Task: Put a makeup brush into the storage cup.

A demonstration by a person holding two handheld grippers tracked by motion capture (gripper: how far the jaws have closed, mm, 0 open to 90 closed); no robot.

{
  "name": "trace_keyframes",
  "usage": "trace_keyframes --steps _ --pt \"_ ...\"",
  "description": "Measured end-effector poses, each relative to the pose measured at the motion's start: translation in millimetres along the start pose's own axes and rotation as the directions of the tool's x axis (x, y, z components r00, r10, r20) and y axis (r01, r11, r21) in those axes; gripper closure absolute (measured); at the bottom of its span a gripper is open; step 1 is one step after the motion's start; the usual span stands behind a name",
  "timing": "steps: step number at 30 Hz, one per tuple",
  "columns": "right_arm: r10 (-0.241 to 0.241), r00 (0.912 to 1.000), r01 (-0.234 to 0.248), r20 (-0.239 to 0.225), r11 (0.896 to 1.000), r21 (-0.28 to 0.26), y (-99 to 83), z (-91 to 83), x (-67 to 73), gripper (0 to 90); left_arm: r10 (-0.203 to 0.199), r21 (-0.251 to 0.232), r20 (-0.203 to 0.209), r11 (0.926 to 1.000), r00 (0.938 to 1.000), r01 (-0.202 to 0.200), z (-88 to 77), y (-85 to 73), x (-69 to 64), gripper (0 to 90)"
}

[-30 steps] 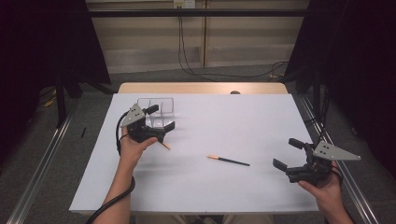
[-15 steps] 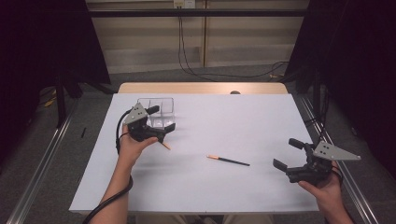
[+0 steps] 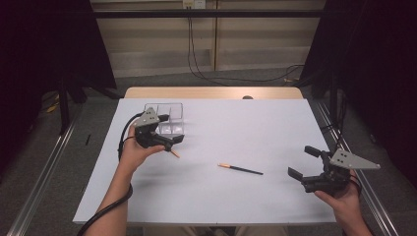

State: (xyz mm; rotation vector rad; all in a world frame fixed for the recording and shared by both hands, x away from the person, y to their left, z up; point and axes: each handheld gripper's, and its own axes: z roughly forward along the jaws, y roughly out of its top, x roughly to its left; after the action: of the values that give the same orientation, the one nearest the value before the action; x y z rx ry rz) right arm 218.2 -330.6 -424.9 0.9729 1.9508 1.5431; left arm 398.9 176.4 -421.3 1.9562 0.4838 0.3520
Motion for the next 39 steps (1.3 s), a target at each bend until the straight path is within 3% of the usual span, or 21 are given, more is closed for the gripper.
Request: trace_keyframes --steps 4,9,14,16,18,22,24,25,31,34,36,38,39 --pt "0.0 1.0 0.0 0.0 1.0 0.002 -0.2 0.2 0.2 0.0 0.016 0.057 0.015 0.9982 0.9998 -0.016 -0.9 2.5 2.2 1.6" --pt "-0.001 1.0 0.001 -0.002 1.0 0.005 -0.1 0.5 0.4 0.0 0.043 0.128 0.033 0.9906 0.9985 -0.047 -0.4 6.2 3.9 1.6" --pt "-0.001 1.0 0.001 -0.002 1.0 0.004 0.0 0.5 0.7 0.0 0.071 0.221 0.065 0.9716 0.9953 -0.084 2.4 10.3 5.1 1.6" --pt "-0.001 1.0 0.001 -0.003 1.0 0.005 -0.1 0.7 0.8 0.0 0.094 0.256 0.074 0.9603 0.9928 -0.11 4.1 11.4 5.3 1.6" --pt "0.002 1.0 -0.002 -0.003 1.0 0.006 -0.3 0.7 0.8 0.0 0.095 0.278 0.085 0.9538 0.9919 -0.115 5.5 11.8 5.6 1.6" --pt "-0.001 1.0 0.001 -0.003 1.0 0.005 -0.1 0.3 0.7 0.0 0.109 0.338 0.111 0.9304 0.9879 -0.141 8.9 12.1 5.7 1.7" --pt "-0.001 1.0 0.002 -0.005 1.0 0.007 -0.2 0.3 0.6 0.0 0.106 0.354 0.123 0.9241 0.9867 -0.144 10.6 11.8 5.9 1.8" --pt "0.001 1.0 -0.001 -0.005 1.0 0.008 -0.3 0.4 0.7 0.0 0.103 0.369 0.127 0.9184 0.9865 -0.144 11.6 11.6 5.8 1.8" --pt "-0.001 1.0 0.001 -0.006 1.0 0.008 -0.5 1.0 0.9 0.0 0.113 0.466 0.163 0.8666 0.98 -0.178 17.6 12.2 7.7 1.8" --pt "0.001 1.0 -0.001 -0.007 1.0 0.007 -0.5 1.1 1.2 0.0 0.117 0.492 0.182 0.8485 0.9763 -0.194 20.4 14.2 7.0 2.3" --pt "0.002 1.0 -0.002 -0.009 1.0 0.006 -0.5 1.1 1.4 0.0 0.116 0.504 0.189 0.8408 0.9751 -0.198 21.9 14.7 6.1 2.4" --pt "0.001 1.0 -0.001 -0.008 1.0 0.007 -0.6 1.3 1.3 0.0 0.125 0.527 0.195 0.8231 0.9728 -0.211 23.8 14.9 5.2 2.7" --pt "0.0 1.0 0.001 -0.009 1.0 0.008 -0.7 1.3 1.3 0.0 0.137 0.546 0.205 0.8058 0.9691 -0.23 24.5 15.4 5.7 2.8"
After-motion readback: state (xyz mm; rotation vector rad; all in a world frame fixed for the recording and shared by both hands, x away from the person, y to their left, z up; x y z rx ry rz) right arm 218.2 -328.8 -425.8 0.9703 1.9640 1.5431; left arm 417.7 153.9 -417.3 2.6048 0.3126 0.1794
